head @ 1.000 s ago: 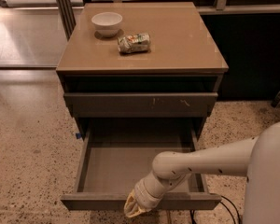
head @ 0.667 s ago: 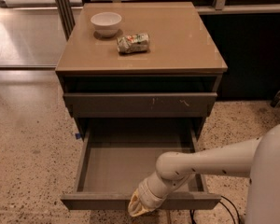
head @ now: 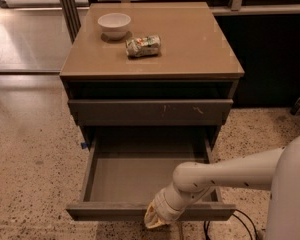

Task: Close middle drawer

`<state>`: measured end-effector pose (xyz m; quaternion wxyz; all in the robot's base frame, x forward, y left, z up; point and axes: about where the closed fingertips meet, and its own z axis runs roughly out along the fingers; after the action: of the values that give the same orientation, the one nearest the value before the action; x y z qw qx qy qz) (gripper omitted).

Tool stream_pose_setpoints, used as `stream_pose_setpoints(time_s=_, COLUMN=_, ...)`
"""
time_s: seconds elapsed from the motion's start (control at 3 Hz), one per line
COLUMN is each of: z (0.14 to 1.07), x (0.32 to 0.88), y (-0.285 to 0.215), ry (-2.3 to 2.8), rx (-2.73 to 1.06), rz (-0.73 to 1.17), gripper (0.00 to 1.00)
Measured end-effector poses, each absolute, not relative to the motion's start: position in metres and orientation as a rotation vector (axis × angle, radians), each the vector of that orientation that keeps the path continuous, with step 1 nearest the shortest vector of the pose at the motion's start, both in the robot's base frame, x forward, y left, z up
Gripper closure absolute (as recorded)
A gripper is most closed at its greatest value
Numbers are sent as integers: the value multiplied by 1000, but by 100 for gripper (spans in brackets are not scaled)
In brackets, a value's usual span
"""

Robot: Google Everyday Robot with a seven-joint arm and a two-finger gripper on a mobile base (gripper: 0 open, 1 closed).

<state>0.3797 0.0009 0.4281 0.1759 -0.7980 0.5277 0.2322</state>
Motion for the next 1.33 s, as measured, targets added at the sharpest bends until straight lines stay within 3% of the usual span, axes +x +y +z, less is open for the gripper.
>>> stream_pose_setpoints(time_s=1.33, z=419, x=407, y=-25, ry=1645, rx=-2203, rz=591, gripper=100)
